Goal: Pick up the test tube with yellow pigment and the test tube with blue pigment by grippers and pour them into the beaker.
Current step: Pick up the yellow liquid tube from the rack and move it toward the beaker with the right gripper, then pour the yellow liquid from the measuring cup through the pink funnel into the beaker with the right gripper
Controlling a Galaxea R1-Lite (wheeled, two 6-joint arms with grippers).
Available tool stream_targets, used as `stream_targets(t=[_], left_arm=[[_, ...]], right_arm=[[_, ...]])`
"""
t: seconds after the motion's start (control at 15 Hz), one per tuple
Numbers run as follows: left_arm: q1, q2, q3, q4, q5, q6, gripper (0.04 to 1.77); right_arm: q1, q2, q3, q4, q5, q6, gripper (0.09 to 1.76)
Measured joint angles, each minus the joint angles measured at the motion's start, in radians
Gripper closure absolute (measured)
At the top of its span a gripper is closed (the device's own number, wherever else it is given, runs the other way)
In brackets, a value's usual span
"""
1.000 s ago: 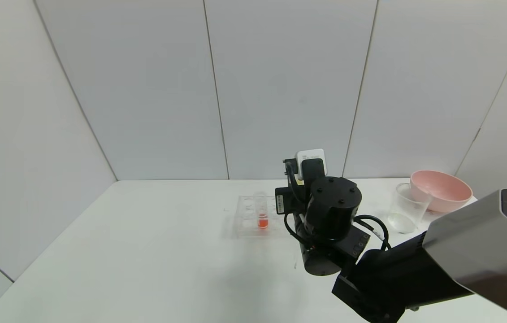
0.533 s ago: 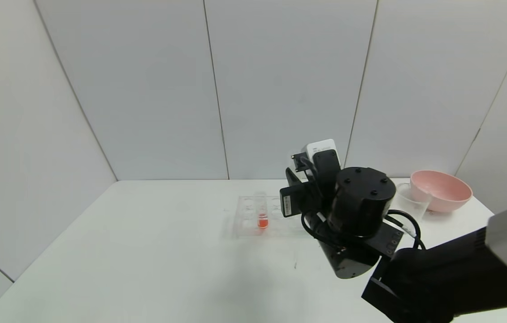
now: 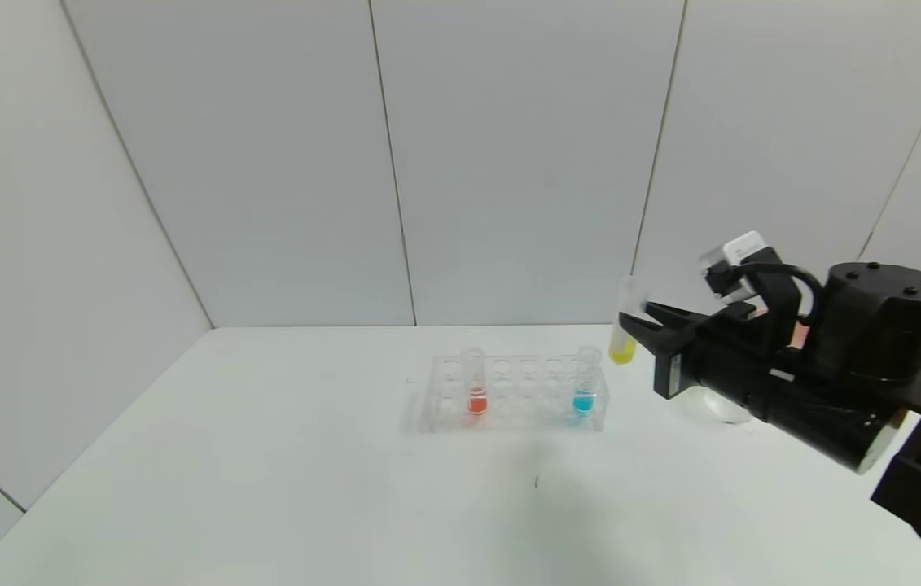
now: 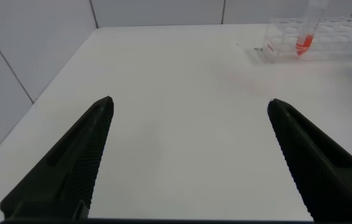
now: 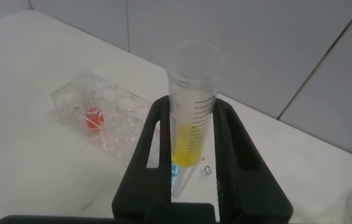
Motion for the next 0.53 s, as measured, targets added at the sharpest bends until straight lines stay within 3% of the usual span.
stream_targets(t=[0.27, 0.53], left_arm=[[0.000, 0.000, 0.000, 0.000, 0.000, 0.000, 0.05], [0.000, 0.000, 0.000, 0.000, 0.000, 0.000, 0.05]], right_arm=[[-0.251, -0.096, 0.059, 0.102, 0.331, -0.004, 1.38], [-0.540, -0.133, 0.039, 0.217, 0.646, -0.060, 1.38]])
